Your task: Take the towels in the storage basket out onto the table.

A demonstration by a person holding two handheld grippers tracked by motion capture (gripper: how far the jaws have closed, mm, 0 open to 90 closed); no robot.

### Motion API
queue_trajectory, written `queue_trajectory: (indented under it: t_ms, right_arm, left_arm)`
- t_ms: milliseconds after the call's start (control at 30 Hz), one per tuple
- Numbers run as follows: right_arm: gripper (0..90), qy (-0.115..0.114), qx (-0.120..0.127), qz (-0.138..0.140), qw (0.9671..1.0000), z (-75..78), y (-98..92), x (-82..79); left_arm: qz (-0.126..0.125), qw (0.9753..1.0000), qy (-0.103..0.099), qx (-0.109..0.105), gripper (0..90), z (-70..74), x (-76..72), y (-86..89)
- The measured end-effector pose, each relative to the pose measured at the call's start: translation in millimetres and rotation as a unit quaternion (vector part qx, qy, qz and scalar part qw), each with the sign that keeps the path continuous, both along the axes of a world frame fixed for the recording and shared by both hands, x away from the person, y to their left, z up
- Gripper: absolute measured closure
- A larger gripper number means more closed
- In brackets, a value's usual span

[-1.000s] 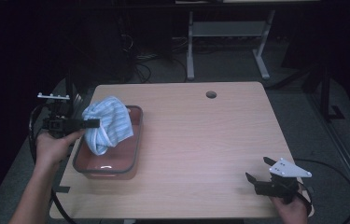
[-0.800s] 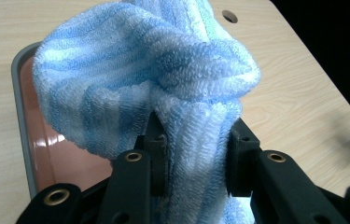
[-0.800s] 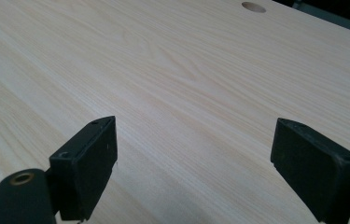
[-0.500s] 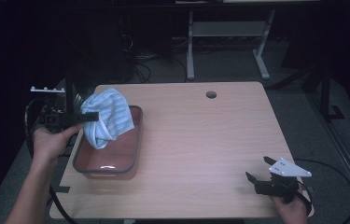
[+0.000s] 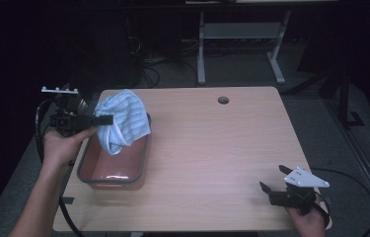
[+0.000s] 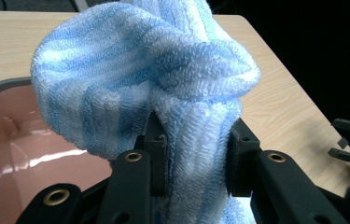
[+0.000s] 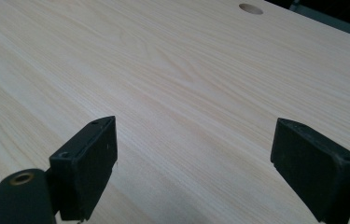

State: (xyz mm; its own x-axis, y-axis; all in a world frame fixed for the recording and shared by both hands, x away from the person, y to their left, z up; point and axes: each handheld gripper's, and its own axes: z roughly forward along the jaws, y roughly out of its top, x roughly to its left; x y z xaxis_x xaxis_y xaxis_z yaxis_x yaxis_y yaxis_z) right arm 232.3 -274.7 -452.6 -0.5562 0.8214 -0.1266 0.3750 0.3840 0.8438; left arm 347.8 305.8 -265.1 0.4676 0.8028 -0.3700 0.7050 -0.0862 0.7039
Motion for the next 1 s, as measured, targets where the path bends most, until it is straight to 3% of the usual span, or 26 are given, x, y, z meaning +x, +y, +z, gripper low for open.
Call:
queue_trajectory:
  t_ms: [400,1000]
  right_arm:
    - [14.2,0.000,-0.001,0.000,1.0000,0.7,1.1,-0.3]
    - [14.2,-0.002,0.000,0.000,1.0000,2.0,1.3,-0.8]
  left_arm:
    - [-0.020,0.9996,0.003,0.019,67.0,1.3,5.8,-25.6]
    - [-0.051,0.9982,0.004,0.031,66.9,-0.4,13.4,-65.6]
